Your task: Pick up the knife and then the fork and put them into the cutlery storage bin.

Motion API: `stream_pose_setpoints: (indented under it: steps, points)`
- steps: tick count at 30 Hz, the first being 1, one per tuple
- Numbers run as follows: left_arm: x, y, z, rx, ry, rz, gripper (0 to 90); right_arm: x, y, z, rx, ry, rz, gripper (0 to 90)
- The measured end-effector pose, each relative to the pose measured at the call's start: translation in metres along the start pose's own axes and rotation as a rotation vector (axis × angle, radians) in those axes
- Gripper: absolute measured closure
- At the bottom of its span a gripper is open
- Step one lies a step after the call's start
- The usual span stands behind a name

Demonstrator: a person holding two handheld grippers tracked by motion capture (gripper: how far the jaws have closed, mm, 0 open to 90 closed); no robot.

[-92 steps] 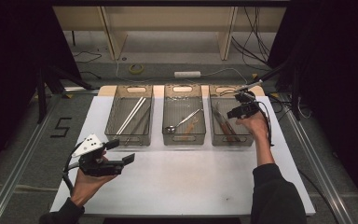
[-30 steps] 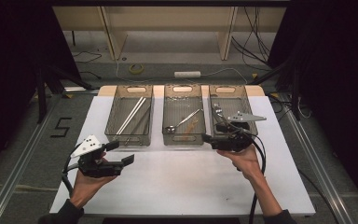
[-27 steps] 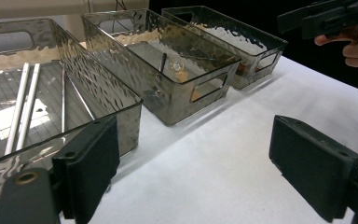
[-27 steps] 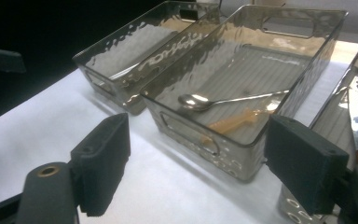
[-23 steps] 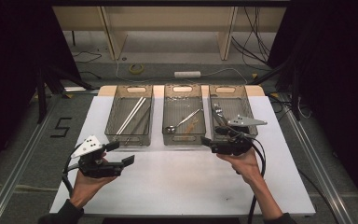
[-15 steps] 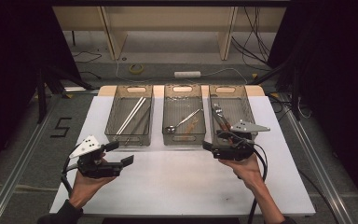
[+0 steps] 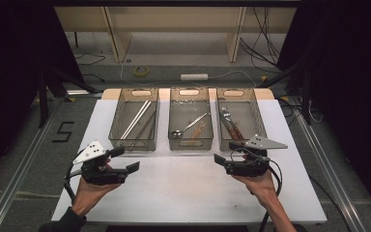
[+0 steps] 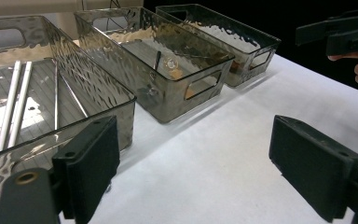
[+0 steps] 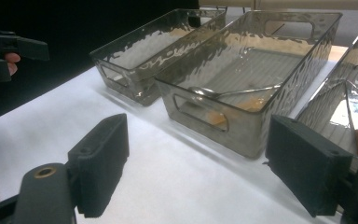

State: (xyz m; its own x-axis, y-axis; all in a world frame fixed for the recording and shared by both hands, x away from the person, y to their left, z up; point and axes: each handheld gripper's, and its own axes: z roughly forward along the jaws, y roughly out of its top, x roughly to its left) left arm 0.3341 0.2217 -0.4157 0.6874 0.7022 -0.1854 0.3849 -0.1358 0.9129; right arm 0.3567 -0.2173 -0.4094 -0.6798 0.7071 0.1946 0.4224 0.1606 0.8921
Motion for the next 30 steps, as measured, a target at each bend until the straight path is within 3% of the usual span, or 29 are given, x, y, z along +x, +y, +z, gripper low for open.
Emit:
stream_pose_setpoints:
  steps: [6, 26, 30]
  points:
    - [0.000, 0.000, 0.000, 0.003, -0.004, 0.001, 15.7, 0.001, -0.006, -0.007, -0.022, -0.006, -0.018, 21.9]
    - [-0.001, -0.001, -0.002, 0.003, -0.008, 0.002, 15.8, 0.003, -0.026, -0.019, -0.008, -0.021, -0.015, 20.0]
    - [0.000, -0.001, -0.002, -0.005, -0.023, -0.013, 15.7, 0.006, -0.030, -0.020, -0.005, -0.027, -0.018, 19.9]
